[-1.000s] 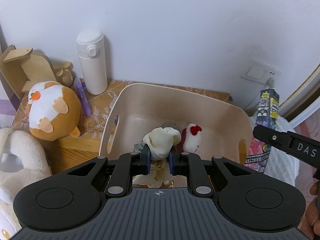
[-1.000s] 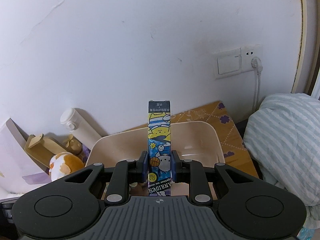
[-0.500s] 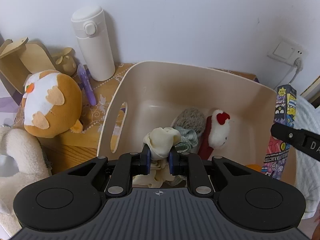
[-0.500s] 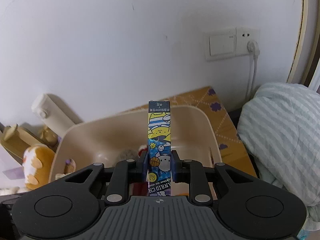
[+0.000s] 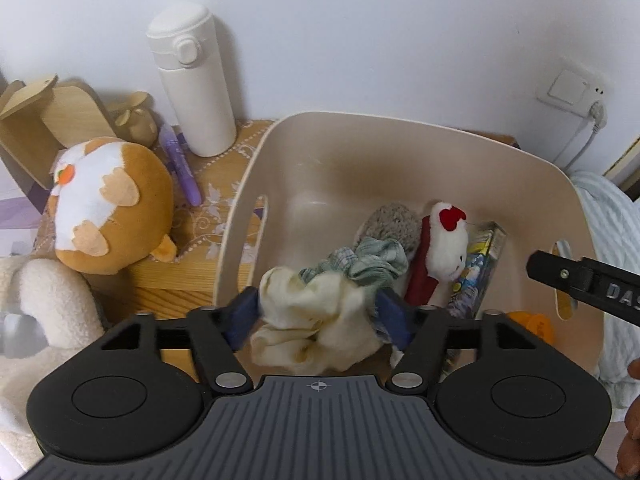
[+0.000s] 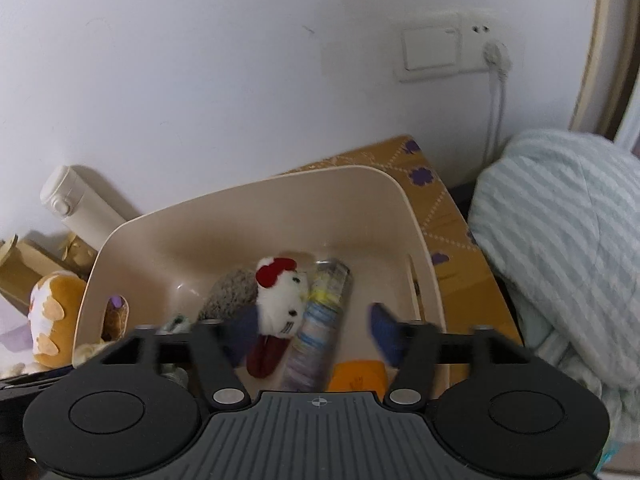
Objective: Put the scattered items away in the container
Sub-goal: 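Open both tools to drop the scrunchie and patterned box into the basket, then move both tools back down toward the items left on the table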
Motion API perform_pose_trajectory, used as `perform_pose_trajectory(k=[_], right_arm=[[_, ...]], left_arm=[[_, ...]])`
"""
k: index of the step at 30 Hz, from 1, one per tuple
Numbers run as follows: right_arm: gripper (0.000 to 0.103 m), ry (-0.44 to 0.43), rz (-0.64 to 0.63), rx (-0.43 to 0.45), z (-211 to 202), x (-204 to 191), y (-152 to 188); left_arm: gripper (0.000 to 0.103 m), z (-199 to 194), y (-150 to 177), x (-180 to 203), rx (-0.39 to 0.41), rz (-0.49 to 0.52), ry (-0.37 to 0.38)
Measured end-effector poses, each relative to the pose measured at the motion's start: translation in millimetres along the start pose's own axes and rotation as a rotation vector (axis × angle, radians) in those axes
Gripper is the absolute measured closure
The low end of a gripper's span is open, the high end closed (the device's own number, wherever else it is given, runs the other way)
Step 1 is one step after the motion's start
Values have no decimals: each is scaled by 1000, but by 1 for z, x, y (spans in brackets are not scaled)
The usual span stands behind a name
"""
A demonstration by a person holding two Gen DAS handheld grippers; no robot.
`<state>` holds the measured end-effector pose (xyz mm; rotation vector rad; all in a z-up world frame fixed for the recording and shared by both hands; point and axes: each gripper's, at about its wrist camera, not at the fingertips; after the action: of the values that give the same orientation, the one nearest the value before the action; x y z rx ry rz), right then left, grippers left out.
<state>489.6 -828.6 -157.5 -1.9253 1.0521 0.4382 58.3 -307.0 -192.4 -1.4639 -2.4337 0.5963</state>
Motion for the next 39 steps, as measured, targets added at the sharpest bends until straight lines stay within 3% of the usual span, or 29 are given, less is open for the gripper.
perform_pose_trajectory(k=[4, 7, 13, 27, 39], right_arm=[[22, -15, 29, -7, -12, 3, 2], [10, -12, 23, 18, -27, 3, 8], [3, 10, -45, 39, -54, -2, 32], [0, 65, -98, -41, -83, -11, 118], [0, 157, -99, -184, -77, -6, 199]], left_arm=[[32, -12, 4, -10, 5, -6, 28], [26, -22, 13, -18, 13, -12, 50], [25, -37, 36, -30, 14, 33, 55], [25, -35, 99, -64, -75, 171, 40], [25, -20, 145, -77, -153, 282, 46]])
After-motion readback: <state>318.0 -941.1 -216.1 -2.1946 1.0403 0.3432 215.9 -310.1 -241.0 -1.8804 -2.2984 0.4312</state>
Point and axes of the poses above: each gripper's, at about its wrist camera, not at the fingertips, and z roughly the way its jaws point, x to its right, y to its underside, and after that the axes turned 4 degrees about -y, right-handed
